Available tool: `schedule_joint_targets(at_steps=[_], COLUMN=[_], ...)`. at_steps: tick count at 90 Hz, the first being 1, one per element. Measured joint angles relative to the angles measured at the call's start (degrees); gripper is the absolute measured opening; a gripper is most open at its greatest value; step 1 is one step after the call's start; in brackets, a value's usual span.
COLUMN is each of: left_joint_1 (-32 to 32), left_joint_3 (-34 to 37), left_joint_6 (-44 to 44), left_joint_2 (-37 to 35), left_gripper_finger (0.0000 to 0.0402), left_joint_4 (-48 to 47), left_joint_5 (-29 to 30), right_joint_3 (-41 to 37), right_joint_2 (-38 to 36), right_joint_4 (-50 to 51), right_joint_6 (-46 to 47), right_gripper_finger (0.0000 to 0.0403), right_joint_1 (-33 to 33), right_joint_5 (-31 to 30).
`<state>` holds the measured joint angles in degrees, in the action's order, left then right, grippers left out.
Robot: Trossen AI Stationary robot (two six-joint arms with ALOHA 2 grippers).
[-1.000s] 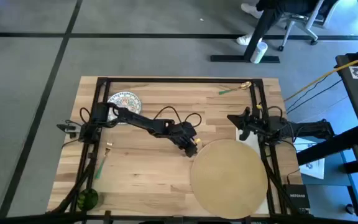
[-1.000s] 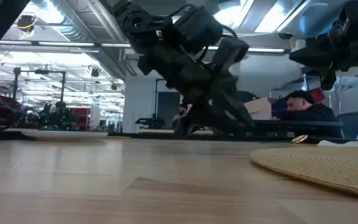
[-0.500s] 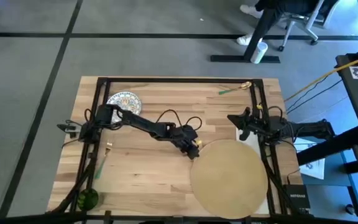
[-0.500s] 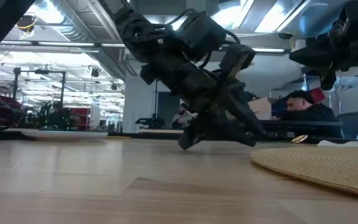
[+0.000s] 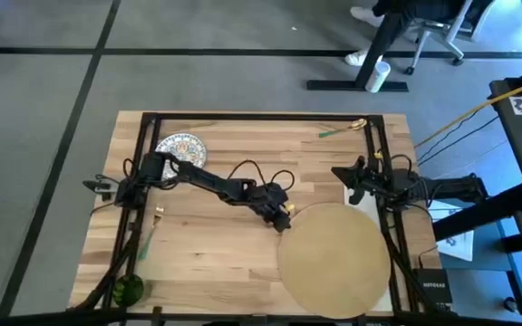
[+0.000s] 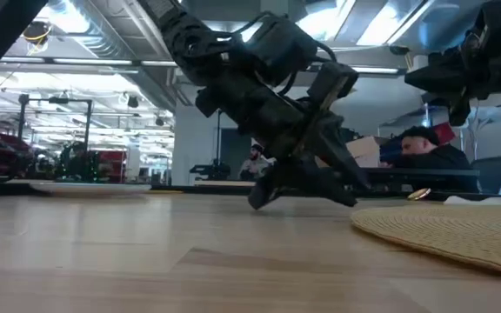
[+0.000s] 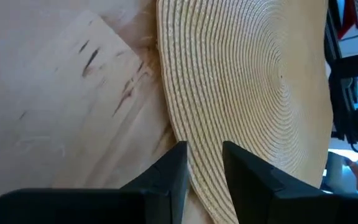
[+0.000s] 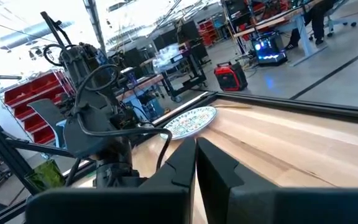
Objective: Set table place
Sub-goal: Move the brown place mat to the center of the table
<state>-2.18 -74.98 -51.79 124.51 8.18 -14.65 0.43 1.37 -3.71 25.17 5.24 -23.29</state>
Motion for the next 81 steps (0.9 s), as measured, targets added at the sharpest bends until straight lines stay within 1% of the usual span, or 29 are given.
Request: schedule_joint_targets(at_steps=[9, 48, 63, 72, 81], left_joint_1=[0.0, 0.0, -0.1, 0.0, 0.0], left_joint_3=[0.0, 0.1, 0.2, 0.3, 0.3], left_joint_6=[0.8, 1.2, 3.3, 3.9, 2.5], left_joint_2=[0.0, 0.0, 0.0, 0.1, 0.3], left_gripper_finger=[0.0086, 0.0086, 0.0086, 0.0086, 0.0086], left_joint_4=[-0.1, 0.1, 0.4, 2.8, 7.3], left_joint_5=[1.1, 1.3, 2.2, 2.5, 1.1], right_joint_3=[0.0, 0.0, 0.0, 0.0, 0.0], right_joint_2=[0.0, 0.0, 0.0, 0.0, 0.0], right_joint_4=[0.0, 0.0, 0.0, 0.0, 0.0], right_joint_6=[0.0, 0.0, 0.0, 0.0, 0.0], right_gripper_finger=[0.0000, 0.0000, 0.0000, 0.0000, 0.0000], right_joint_1=[0.0, 0.0, 0.0, 0.0, 0.0], right_joint_5=[0.0, 0.0, 0.0, 0.0, 0.0])
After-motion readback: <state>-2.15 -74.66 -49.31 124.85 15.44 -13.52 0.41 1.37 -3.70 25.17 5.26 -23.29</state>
